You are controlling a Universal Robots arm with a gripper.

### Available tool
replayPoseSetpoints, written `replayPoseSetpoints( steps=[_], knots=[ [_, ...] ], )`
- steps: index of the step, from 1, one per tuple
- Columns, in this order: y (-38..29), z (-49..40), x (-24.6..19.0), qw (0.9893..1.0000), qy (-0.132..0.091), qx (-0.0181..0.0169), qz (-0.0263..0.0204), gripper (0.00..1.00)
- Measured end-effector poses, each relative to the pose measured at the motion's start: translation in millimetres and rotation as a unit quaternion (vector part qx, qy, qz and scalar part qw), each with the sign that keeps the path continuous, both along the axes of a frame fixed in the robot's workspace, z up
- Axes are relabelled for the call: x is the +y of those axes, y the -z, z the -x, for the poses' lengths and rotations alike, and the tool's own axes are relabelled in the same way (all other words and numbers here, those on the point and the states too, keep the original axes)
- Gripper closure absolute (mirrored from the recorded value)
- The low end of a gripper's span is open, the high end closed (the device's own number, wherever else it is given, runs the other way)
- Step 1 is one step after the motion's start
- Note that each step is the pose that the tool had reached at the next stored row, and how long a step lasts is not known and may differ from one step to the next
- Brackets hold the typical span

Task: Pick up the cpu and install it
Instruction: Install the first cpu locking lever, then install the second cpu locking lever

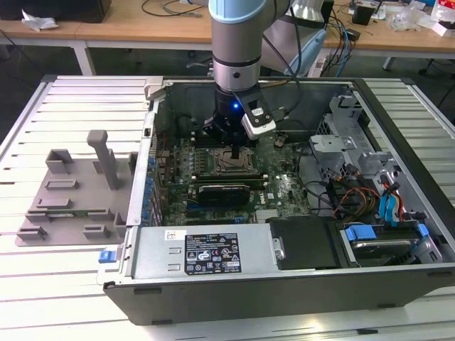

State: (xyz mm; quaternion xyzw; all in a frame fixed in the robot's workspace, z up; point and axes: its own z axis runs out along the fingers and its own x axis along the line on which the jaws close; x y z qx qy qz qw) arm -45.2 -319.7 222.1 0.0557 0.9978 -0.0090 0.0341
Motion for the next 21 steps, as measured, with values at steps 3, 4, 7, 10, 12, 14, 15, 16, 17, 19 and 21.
replayPoseSetpoints(
  steps=[3,4,7,10,12,14,15,16,17,19,21],
  knots=[
    [-3.4,0.0,-0.1,1.0,0.0,0.0001,0.0007,0.89],
    [-6.4,-0.1,-0.1,1.0,0.0,0.0,0.0016,0.89],
    [-15.7,0.0,-0.1,1.0,0.0,0.0,0.0033,0.89],
    [-24.4,0.0,-0.1,1.0,0.0,0.0001,0.0053,0.89],
    [-26.7,0.0,0.0,1.0,0.0,0.0,0.0061,0.89],
    [-26.7,0.0,-0.1,1.0,0.0,0.0,0.0064,0.89],
    [-26.8,0.0,-0.1,1.0,0.0,0.0001,0.0067,0.89],
    [-26.9,0.0,-0.1,1.0,0.0,0.0001,0.0072,0.89],
    [-26.8,0.0,-0.1,1.0,0.0,0.0001,0.0072,0.89],
    [-26.9,0.0,-0.1,1.0,0.0,0.0001,0.0076,0.89],
    [-26.9,0.0,-0.1,1.0,0.0,0.0001,0.0079,0.89]
  ],
)
